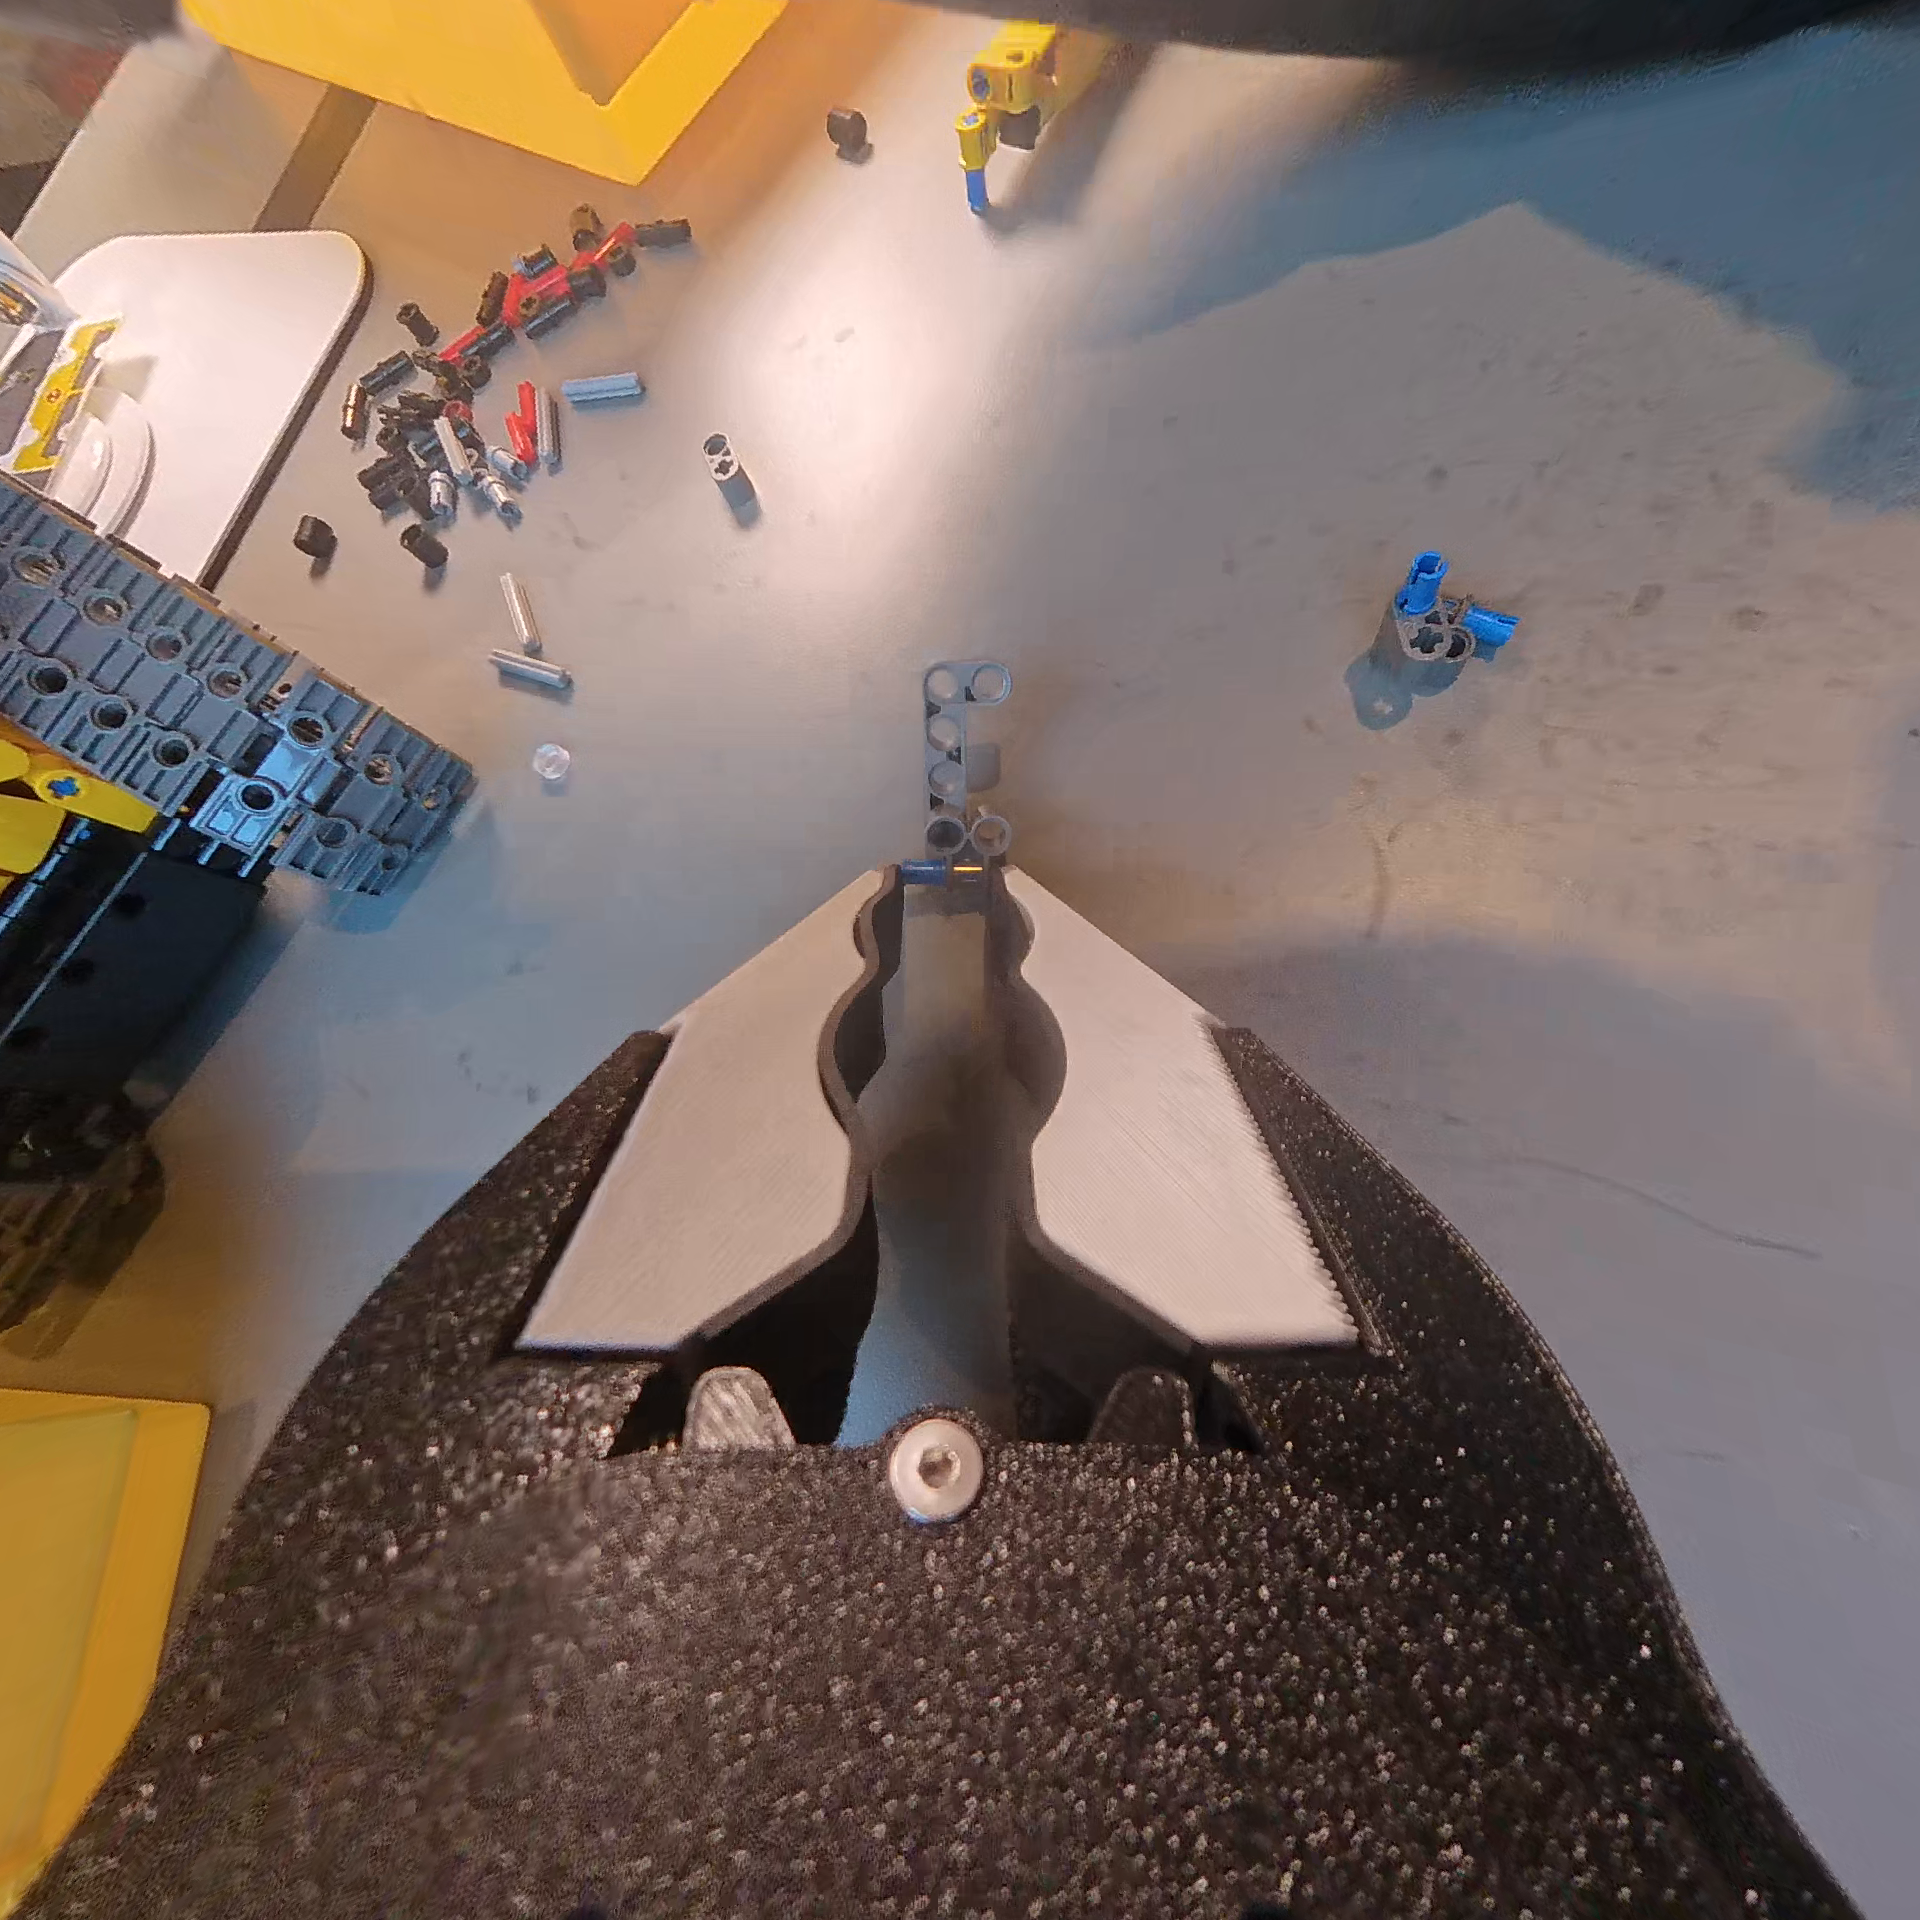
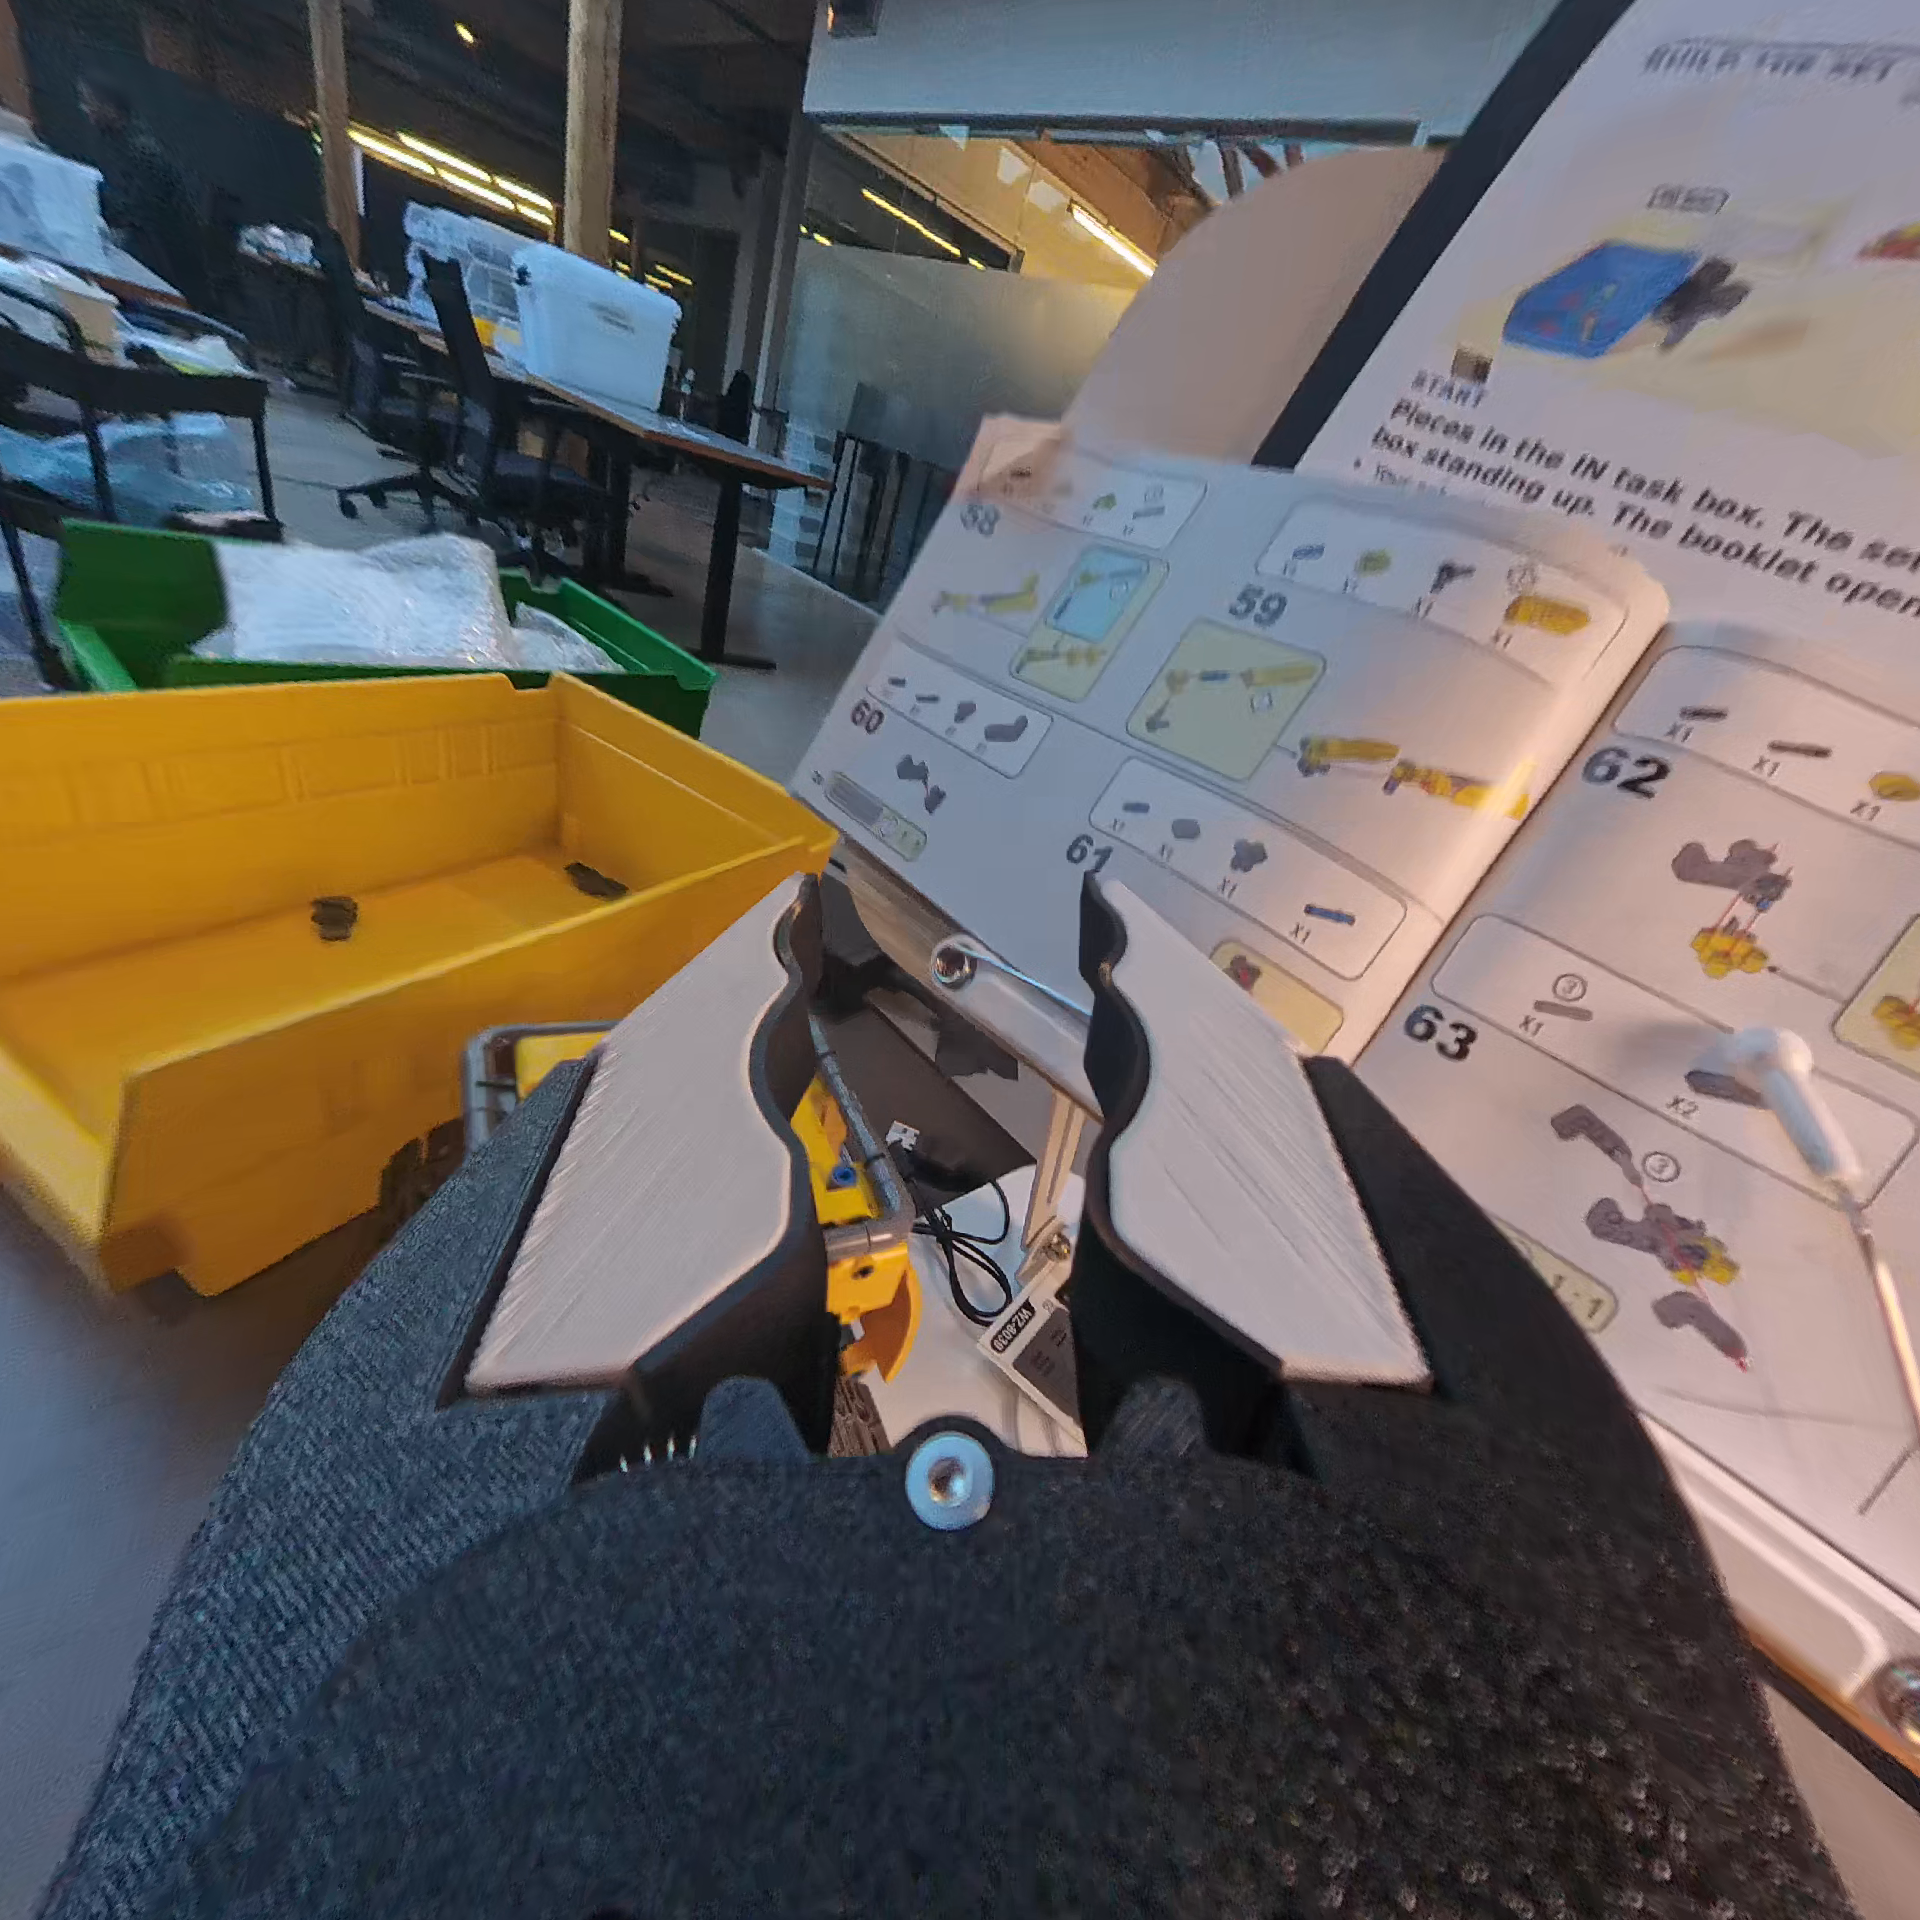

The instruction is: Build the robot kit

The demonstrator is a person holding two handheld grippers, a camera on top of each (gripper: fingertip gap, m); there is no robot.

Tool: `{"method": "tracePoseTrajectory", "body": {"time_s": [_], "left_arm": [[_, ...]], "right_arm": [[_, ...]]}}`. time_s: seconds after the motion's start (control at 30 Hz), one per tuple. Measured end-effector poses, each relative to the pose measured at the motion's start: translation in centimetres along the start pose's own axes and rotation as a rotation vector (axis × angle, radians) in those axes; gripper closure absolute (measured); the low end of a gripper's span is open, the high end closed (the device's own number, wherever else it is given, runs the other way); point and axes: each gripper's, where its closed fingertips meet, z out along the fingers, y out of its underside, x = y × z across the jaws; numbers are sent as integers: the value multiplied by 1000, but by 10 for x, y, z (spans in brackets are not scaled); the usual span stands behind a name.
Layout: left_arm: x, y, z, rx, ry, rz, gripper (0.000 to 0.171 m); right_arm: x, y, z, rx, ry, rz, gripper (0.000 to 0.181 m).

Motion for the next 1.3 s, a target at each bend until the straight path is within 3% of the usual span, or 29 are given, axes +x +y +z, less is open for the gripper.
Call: {"method": "tracePoseTrajectory", "body": {"time_s": [0.13, 0.27, 0.37, 0.5, 0.57, 0.67, 0.93, 1.1, 1.3], "left_arm": [[1, 0, 0, 2, 5, 4, 156], [4, -1, 0, 8, 21, 19, 156], [9, -3, -1, 16, 49, 24, 156], [19, -9, -4, 31, 83, 45, 156], [25, -13, -5, 44, 105, 51, 156], [33, -18, -5, 66, 132, 59, 156], [35, -29, -9, 96, 104, 96, 156], [27, -37, -18, 141, 66, 100, 156], [24, -39, -20, 153, 64, 91, 156]], "right_arm": [[-14, -57, -33, 102, -80, 68, 133], [-42, -67, -68, 30, -242, 98, 133], [-74, -40, -110, -116, -394, 67, 133], [-124, 29, -188, -363, -584, 43, 133], [-142, 63, -221, -457, -618, 24, 134], [-163, 91, -248, -500, -631, 38, 142], [-193, 111, -239, -517, -672, -89, 157], [-194, 120, -234, -524, -666, -148, 179], [-188, 110, -235, -464, -649, -105, 154]]}}
